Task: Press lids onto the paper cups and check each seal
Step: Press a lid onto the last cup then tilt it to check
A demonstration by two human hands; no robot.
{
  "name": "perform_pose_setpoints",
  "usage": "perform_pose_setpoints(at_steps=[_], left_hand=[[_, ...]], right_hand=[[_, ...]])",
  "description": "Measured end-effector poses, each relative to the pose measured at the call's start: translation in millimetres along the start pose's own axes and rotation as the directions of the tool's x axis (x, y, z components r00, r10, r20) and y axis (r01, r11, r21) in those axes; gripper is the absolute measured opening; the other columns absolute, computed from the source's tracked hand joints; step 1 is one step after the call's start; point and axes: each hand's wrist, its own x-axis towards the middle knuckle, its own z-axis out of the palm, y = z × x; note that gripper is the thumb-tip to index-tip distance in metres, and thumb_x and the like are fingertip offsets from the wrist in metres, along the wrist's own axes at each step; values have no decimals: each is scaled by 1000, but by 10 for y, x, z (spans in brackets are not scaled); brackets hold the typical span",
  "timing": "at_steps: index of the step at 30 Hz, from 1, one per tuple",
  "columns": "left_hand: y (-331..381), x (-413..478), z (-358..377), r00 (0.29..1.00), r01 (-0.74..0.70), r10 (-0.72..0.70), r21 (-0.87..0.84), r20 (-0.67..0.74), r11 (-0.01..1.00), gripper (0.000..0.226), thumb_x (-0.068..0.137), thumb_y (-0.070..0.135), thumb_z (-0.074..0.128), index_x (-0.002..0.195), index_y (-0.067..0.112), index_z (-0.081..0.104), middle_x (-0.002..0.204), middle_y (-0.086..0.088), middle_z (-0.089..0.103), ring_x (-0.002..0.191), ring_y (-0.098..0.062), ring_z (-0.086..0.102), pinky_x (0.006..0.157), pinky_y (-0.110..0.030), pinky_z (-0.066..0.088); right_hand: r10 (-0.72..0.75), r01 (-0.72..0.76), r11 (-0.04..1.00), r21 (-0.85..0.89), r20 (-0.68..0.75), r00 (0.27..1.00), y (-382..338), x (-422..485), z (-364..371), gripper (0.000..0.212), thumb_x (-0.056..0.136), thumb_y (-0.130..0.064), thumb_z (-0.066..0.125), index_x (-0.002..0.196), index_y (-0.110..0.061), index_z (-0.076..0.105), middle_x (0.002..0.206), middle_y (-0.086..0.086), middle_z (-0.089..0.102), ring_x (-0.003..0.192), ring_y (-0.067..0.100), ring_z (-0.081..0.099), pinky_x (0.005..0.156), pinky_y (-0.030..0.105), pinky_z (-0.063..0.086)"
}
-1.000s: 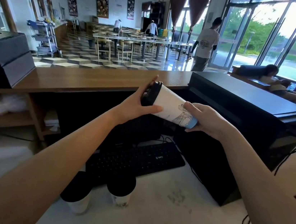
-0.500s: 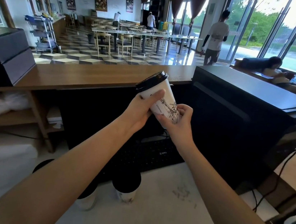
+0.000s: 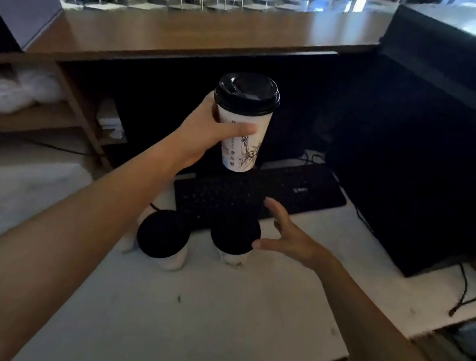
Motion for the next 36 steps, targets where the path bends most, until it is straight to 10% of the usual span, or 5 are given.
perform_pose_setpoints(at_steps=[10, 15, 22, 29, 36], left_hand=[[-675, -131, -217, 990, 106, -106, -7, -94, 994, 77, 67, 12, 80, 132, 19, 40, 122, 3, 60, 112, -11, 59, 89, -28, 53], [-620, -126, 117, 1000, 20, -19, -183, 8, 983, 91, 57, 20, 81, 136, 10, 38, 133, -9, 55, 121, -19, 55, 100, -34, 48], [-474, -20, 295, 984, 77, -9, -379, 179, 922, 101, 50, 22, 89, 135, 12, 35, 128, -8, 55, 115, -16, 58, 97, -29, 48], [-100, 284, 227, 977, -117, 46, 348, 207, 930, 103, 70, 30, 80, 148, 31, 13, 153, 1, 26, 135, -5, 28, 109, -22, 24], [-58, 588, 497, 979, -131, 68, 340, 193, 931, 79, 68, 21, 81, 136, 14, 41, 127, 2, 57, 111, -9, 55, 94, -24, 47]], right_hand=[[-107, 55, 972, 230, 219, 970, 219, 56, 140, 88, 70, -45, 74, 140, -41, 22, 149, -21, 26, 138, -5, 24, 112, 22, 29], [-98, 92, 912, 401, -6, 995, -129, 222, -23, 100, 62, -81, 51, 143, -30, 24, 146, -5, 40, 136, 10, 37, 116, 32, 26], [-92, 295, 633, 716, -308, 947, -693, 134, -494, 72, 59, -53, 73, 118, -16, 57, 101, 3, 71, 87, 17, 70, 72, 30, 57], [-85, 126, 990, 70, -425, 901, -1500, -154, -1188, 50, 77, -26, 72, 117, -15, 44, 114, 13, 64, 81, 22, 71, 67, 40, 60], [-163, -165, 808, -566, -484, 860, -2221, -20, -1208, 76, 64, -45, 78, 120, -12, 39, 112, 6, 49, 73, 20, 65, 57, 38, 59]])
